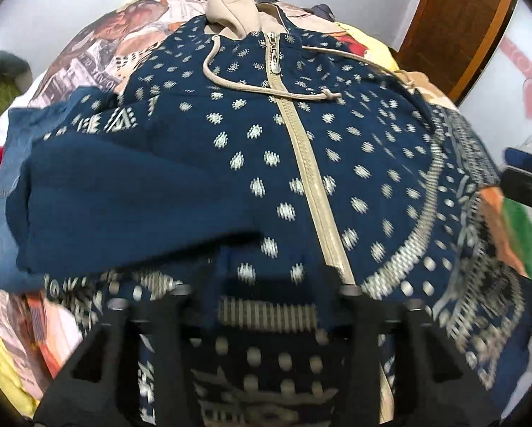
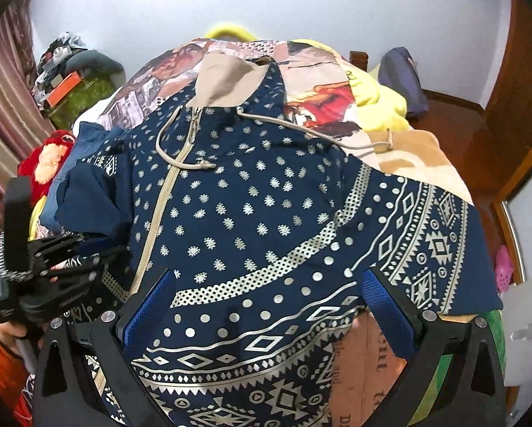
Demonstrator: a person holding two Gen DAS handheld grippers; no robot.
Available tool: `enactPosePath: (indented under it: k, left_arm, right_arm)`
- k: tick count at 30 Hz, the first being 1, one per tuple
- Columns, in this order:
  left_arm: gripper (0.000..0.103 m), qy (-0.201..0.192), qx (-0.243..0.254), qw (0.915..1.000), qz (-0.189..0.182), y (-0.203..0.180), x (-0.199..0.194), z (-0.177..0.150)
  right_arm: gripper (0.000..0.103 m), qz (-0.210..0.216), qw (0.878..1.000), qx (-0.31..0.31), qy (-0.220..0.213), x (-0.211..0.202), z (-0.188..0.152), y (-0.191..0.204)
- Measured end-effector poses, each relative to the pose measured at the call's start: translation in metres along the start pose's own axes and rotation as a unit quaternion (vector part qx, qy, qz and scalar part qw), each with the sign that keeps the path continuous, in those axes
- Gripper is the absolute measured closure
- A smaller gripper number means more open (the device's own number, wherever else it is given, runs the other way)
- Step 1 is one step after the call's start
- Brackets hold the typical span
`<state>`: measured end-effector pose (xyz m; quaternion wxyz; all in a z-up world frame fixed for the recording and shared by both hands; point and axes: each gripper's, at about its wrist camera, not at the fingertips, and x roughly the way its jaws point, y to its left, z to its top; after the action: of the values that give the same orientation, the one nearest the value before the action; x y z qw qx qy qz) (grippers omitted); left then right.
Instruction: Fold large clothes
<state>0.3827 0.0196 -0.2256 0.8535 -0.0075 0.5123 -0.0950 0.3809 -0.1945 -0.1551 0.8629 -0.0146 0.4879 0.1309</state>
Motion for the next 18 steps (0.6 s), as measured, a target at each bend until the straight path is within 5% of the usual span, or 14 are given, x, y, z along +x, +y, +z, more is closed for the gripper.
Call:
enactPosePath:
  k: [6, 11, 15, 18]
  left_arm:
    - [0.044, -0.035, -0.017, 0.9991, 0.013, 0.033, -0.048, -0.008]
    - [0.038, -0.077, -0.084, 0.9929, 0.032, 0.101, -0.086, -0.004]
    - [0.038, -0.07, -0.138, 0.987, 0.043, 0.155, -0.087, -0.005]
    - [0.038, -0.053, -0.181, 0.9818, 0.018, 0.185, -0.071, -0.01]
  right_arm:
    - [0.0, 0.016, 1.0, -0.005, 0.003, 0.006, 0.002, 0.017]
    - [0.0, 0.02, 0.999, -0.028, 0.001, 0.012, 0.007, 0.039]
    - [0.0, 0.028, 0.999, -0.035, 0.002, 0.02, 0.012, 0.052]
    - [0.0, 0.031, 0.999, -0.041, 0.008, 0.031, 0.016, 0.063]
